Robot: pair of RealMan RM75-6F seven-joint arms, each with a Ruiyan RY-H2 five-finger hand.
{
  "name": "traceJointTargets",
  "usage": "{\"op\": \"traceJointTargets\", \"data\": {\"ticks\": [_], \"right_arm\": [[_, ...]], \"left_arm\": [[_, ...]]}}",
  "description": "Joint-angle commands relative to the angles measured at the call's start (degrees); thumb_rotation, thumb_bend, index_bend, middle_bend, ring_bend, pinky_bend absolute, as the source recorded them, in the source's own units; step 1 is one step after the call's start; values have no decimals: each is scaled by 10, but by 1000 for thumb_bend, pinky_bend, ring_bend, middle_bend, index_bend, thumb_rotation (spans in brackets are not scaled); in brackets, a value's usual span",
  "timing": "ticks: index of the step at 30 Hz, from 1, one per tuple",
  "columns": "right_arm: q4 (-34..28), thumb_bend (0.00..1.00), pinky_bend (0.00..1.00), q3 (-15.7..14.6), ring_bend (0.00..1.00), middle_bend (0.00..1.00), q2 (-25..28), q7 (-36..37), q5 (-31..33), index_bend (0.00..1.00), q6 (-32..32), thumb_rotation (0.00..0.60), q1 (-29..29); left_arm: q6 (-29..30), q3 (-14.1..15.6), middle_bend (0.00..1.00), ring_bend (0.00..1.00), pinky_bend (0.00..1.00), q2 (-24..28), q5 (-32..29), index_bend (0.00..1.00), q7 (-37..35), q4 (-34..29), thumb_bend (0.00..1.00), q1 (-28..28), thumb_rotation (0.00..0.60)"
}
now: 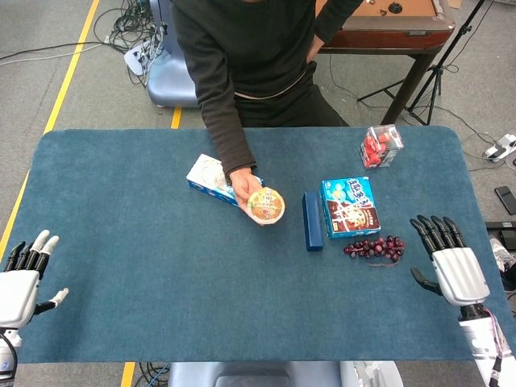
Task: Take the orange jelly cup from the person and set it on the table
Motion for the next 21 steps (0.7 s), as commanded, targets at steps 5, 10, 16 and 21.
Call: {"op": "traceJointTargets", "data": {"ticks": [5,10,16,21], "right_arm": [[-26,248,0,19,0,68,2,-5,3,0,-65,600,55],[-33,248,0,34,0,81,-8,1,10,0,-119,600,102],[-41,247,0,55,0,81,-23,-8,35,0,-198,600,168],[-34,247,0,75,0,81,-48,-19,62,0,-243,600,215]], "left_arm": [[3,3,22,90,39,-2,3,62,1,-1,193,2,600],[7,4,22,90,39,-3,7,63,2,-2,193,4,600],[10,6,22,90,39,-1,11,63,6,-8,194,5,600],[11,8,22,90,39,0,11,63,9,-10,193,7,600]]}}
